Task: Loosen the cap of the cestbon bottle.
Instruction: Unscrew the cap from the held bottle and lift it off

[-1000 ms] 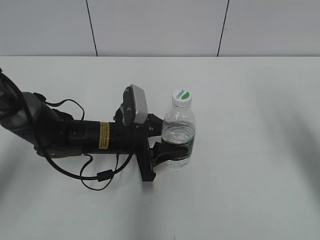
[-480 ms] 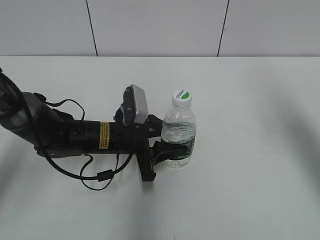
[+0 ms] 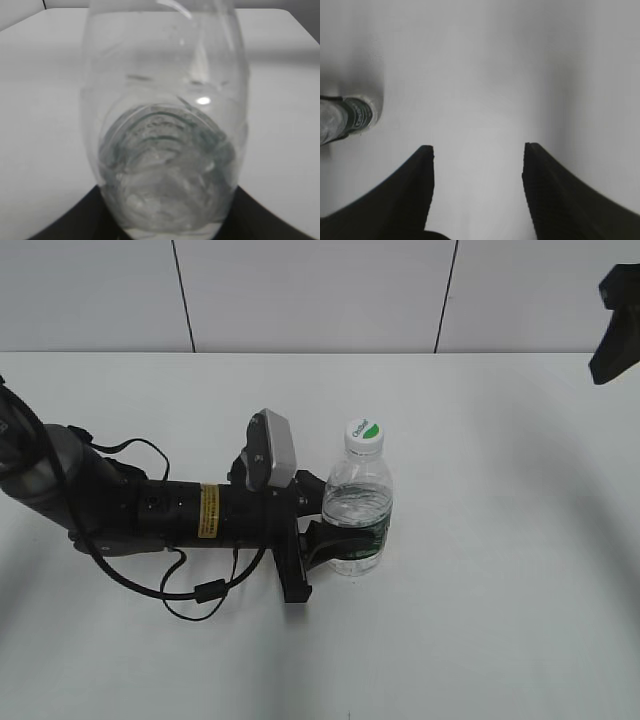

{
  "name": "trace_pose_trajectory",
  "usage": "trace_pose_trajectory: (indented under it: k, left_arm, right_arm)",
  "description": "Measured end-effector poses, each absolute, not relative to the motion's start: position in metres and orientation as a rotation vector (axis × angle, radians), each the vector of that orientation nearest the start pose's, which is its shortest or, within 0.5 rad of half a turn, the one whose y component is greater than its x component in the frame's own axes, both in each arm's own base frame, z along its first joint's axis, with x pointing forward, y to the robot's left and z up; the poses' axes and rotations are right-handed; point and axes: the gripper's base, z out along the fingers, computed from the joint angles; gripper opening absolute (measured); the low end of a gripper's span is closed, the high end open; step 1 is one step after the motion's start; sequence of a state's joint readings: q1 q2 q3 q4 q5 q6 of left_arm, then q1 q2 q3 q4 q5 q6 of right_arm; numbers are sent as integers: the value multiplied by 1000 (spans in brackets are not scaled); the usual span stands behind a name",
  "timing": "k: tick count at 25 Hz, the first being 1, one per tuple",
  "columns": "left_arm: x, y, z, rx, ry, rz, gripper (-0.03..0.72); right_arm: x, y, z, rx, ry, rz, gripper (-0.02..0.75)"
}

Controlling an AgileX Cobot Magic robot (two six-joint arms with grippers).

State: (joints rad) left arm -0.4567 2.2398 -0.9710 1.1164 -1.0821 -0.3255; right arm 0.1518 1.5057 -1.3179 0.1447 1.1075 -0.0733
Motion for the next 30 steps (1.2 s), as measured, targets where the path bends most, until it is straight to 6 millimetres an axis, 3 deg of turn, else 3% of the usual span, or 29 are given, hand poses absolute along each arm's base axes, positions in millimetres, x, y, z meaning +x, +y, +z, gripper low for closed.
trace_pose_trajectory:
  k: [8, 11, 17, 24, 30]
  left_arm:
    - [300, -228, 71, 1327, 1466, -944, 306]
    - [300, -228, 70, 1331, 1467, -942, 305]
    - [300, -228, 70, 1334, 1471, -936, 305]
    - [300, -228, 70, 1335, 1470, -937, 305]
    - [300, -228, 70, 1335, 1470, -937, 300]
  right_arm:
    - [326, 136, 327, -606, 2754, 249, 430]
    - [324, 169, 328, -722, 2717, 271, 428]
    - [306, 215, 317, -888, 2709, 289, 426]
    - [295, 248, 294, -995, 2747, 269, 426]
    - [301, 254, 276, -998, 2792, 220, 426]
